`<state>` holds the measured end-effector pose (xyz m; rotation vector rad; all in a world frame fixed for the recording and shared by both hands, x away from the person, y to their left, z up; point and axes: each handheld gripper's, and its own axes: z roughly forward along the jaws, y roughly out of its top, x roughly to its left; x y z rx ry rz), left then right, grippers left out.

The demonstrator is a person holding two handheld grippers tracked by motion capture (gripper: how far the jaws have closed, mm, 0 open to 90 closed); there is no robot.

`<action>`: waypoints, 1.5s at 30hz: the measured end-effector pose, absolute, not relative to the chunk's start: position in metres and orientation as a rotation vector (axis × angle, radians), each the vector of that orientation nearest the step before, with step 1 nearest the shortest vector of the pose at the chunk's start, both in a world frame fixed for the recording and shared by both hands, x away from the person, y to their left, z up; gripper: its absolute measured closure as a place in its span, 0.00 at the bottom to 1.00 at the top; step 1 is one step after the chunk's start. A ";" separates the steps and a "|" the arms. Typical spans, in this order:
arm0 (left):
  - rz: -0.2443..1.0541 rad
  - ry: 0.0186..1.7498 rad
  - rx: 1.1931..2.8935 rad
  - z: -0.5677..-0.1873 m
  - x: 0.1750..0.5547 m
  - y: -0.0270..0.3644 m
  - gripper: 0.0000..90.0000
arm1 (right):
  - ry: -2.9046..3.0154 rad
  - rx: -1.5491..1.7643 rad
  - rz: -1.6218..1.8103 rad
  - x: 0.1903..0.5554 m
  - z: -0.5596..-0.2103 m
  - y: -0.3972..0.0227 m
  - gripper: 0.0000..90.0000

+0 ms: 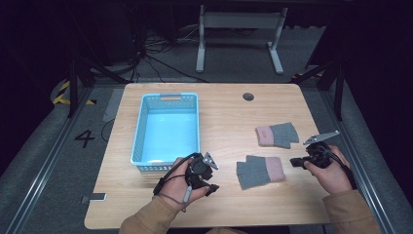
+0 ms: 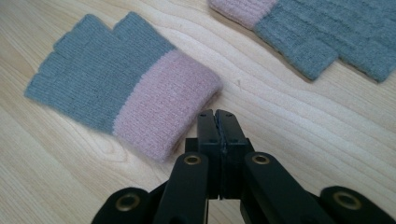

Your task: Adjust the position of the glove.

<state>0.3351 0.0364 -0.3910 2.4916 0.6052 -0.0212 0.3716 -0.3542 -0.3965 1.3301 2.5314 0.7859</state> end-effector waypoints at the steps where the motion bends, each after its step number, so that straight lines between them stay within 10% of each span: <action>1: -0.022 0.604 2.493 -0.390 0.335 0.036 0.61 | 2.534 1.334 0.784 0.371 -0.397 -0.354 1.00; 45: -0.009 0.627 2.493 -0.390 0.339 0.039 0.62 | 2.530 1.370 0.691 0.391 -0.431 -0.323 1.00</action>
